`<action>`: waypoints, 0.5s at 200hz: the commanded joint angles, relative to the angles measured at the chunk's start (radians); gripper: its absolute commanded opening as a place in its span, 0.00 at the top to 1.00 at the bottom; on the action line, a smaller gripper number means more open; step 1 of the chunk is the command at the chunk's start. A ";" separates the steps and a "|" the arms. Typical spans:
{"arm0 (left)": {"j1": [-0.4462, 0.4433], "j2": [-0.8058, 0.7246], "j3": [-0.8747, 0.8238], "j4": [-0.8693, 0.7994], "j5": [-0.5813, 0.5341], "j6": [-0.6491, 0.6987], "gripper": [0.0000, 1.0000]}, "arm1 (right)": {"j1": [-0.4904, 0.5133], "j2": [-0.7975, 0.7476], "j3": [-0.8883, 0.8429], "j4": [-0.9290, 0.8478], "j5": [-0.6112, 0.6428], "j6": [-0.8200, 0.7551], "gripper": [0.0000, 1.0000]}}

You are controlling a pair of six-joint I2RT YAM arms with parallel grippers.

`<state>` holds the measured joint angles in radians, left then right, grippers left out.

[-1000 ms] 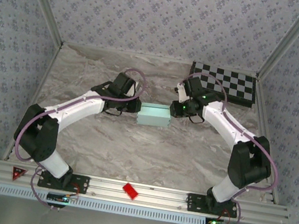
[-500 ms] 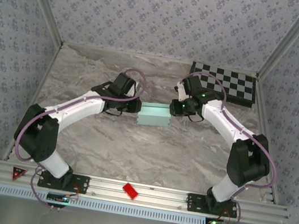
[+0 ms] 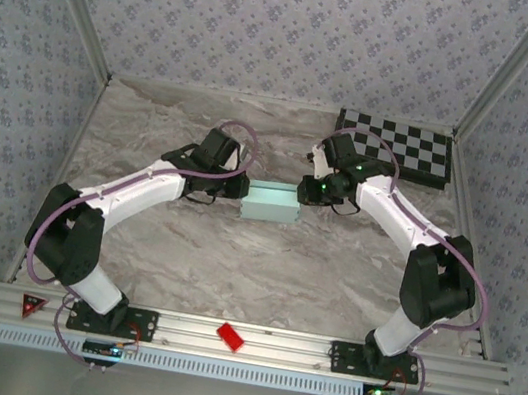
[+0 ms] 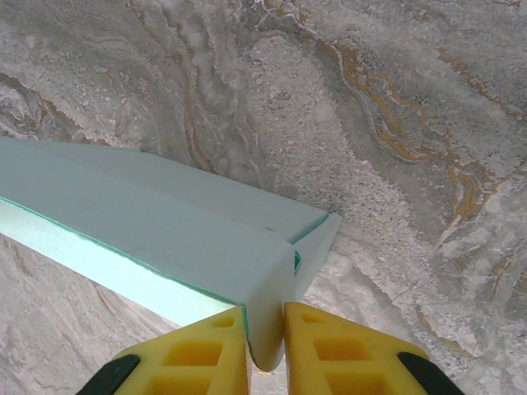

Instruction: Fold the paper box

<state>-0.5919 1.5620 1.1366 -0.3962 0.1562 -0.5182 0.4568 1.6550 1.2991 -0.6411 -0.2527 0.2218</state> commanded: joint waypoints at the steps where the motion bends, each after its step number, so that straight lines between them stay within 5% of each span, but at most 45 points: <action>1: -0.013 0.015 0.008 0.010 -0.003 -0.011 0.84 | 0.004 0.023 0.038 -0.023 -0.052 0.024 0.82; 100: -0.016 0.020 0.005 0.013 -0.007 -0.011 0.84 | -0.003 0.033 0.045 -0.010 -0.106 0.053 0.80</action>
<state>-0.5919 1.5665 1.1366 -0.3916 0.1410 -0.5186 0.4496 1.6703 1.3140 -0.6487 -0.3008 0.2535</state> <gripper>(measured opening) 0.160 0.198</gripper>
